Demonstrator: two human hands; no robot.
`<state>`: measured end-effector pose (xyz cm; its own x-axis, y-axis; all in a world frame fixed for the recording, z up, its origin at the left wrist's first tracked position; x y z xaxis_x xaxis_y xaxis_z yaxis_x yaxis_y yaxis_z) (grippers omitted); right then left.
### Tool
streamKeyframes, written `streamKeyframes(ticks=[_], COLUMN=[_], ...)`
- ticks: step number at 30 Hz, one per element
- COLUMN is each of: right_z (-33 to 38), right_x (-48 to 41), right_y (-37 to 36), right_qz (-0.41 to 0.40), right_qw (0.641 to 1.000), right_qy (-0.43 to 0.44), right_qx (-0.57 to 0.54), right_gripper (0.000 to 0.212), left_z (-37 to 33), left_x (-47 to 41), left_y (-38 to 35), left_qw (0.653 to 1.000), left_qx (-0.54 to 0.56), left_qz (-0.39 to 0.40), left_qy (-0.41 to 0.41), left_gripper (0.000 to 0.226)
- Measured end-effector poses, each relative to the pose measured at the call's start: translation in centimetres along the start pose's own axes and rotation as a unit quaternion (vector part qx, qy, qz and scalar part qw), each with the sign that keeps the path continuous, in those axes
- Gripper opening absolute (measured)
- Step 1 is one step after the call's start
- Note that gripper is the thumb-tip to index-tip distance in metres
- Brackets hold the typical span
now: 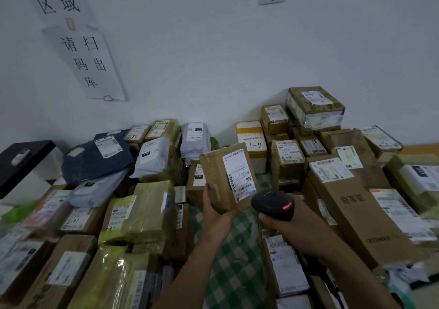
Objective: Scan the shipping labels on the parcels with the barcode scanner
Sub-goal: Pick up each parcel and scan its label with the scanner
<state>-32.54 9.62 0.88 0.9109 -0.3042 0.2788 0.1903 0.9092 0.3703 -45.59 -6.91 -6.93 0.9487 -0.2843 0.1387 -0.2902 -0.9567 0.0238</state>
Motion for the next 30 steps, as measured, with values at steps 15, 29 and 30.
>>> streamKeyframes(ticks=[15,29,30], right_z=[0.1,-0.5,-0.3], right_x=[-7.4,-12.7,-12.8], right_y=[-0.2,-0.8,-0.8], right_qz=[0.011,0.054,0.054], right_qw=[0.998,0.994,0.994], right_qy=[-0.058,-0.091,-0.088], right_qx=[0.012,0.028,0.03], right_gripper=[0.029,0.02,0.015], left_z=[3.6,2.8,1.9], left_x=[-12.8,-17.3,-16.6], left_y=[5.0,5.2,4.2], left_qw=[0.981,0.943,0.933], left_qx=[0.034,-0.264,-0.304], left_qz=[-0.083,-0.202,-0.192], left_qy=[0.17,0.008,-0.024], left_gripper=[0.054,0.074,0.082])
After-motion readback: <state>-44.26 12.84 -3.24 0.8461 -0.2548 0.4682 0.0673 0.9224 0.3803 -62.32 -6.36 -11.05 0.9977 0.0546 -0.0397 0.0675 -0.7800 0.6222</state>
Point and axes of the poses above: each hand's wrist, its own x-axis away from the middle knuckle, its own y-axis out of the back of the hand, z = x × y, the point moved 4 cm from there along -x, towards the middle knuckle, and after that the axes turned 6 degrees about -y, right-handed, at the moved point
